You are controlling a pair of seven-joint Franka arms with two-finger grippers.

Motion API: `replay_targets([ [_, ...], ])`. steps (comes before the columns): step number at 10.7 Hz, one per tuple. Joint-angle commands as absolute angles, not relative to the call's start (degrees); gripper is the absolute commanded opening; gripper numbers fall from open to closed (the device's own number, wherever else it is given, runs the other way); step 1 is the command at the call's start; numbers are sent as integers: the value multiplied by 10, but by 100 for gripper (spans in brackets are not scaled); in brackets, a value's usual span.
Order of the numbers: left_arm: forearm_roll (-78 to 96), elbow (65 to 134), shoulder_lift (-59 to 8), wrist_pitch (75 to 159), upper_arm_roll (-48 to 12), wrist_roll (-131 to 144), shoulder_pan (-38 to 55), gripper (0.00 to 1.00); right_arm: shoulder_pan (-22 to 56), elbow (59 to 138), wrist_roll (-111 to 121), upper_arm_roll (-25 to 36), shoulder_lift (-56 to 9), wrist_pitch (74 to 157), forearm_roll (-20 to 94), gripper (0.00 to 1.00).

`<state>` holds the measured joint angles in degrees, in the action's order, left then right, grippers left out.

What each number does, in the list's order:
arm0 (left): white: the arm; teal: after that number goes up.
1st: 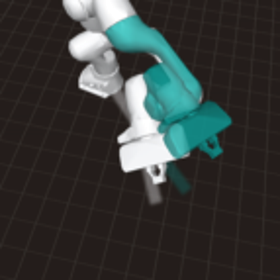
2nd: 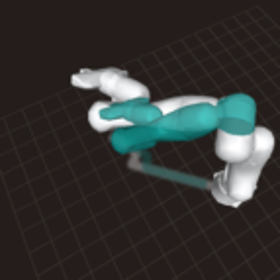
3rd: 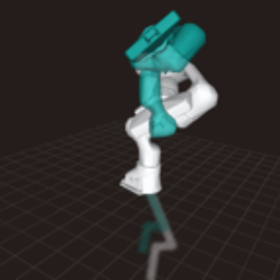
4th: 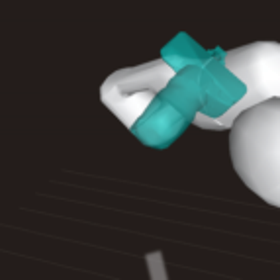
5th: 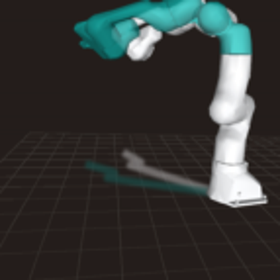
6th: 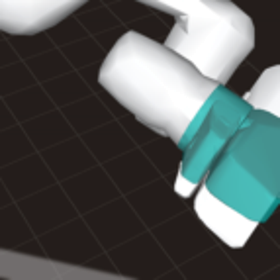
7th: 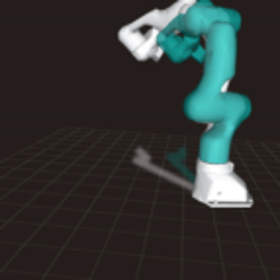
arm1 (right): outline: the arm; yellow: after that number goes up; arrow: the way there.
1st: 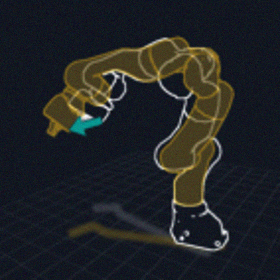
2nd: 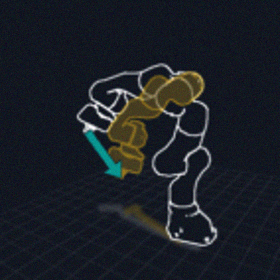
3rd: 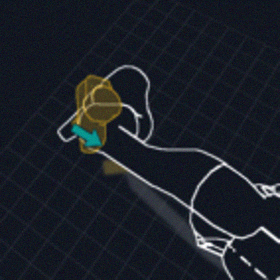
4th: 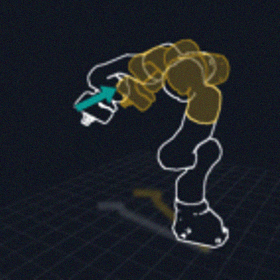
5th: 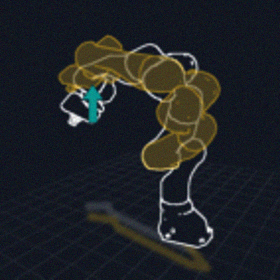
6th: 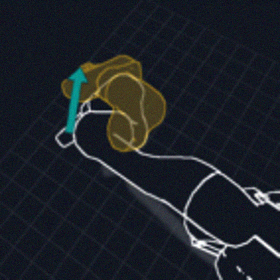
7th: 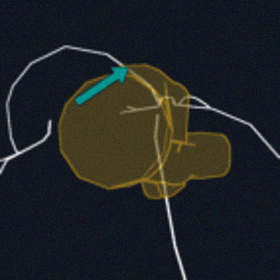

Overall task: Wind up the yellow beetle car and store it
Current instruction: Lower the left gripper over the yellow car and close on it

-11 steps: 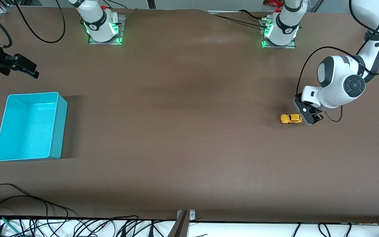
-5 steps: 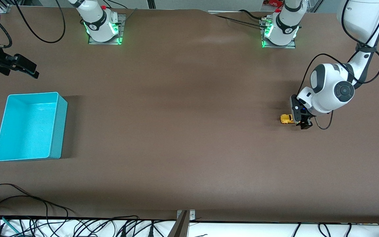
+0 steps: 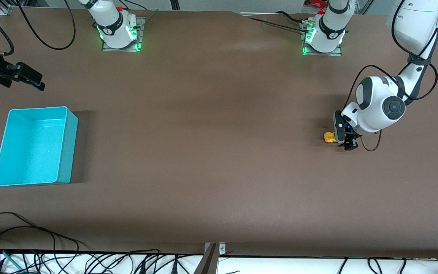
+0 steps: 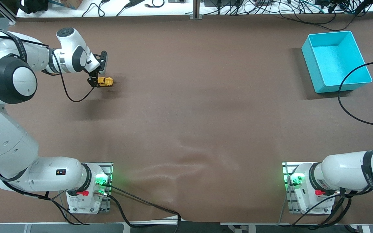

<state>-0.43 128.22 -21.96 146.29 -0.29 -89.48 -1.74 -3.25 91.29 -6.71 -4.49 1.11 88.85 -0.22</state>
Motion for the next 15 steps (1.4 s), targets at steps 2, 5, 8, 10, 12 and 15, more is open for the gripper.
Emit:
replay_targets([
  [2, -1, 1277, -221, 1466, -4, -912, -17, 23, -33, 904, -70, -46, 8, 887, 7, 100],
  [5, -4, 1276, -221, 1465, -4, -915, -17, 0, -33, 904, -70, -46, 8, 887, 7, 100],
  [8, -11, 1275, -221, 1465, -4, -940, -17, 0, -33, 904, -70, -46, 8, 887, 7, 100],
  [10, -7, 1275, -232, 1466, -3, -930, -20, 0, -33, 904, -70, -46, 8, 887, 7, 100],
  [12, -8, 1274, -241, 1467, -3, -925, -30, 0, -33, 904, -70, -46, 8, 887, 7, 100],
  [15, -13, 1267, -253, 1466, -2, -932, -64, 0, -33, 904, -70, -45, 8, 887, 7, 100],
])
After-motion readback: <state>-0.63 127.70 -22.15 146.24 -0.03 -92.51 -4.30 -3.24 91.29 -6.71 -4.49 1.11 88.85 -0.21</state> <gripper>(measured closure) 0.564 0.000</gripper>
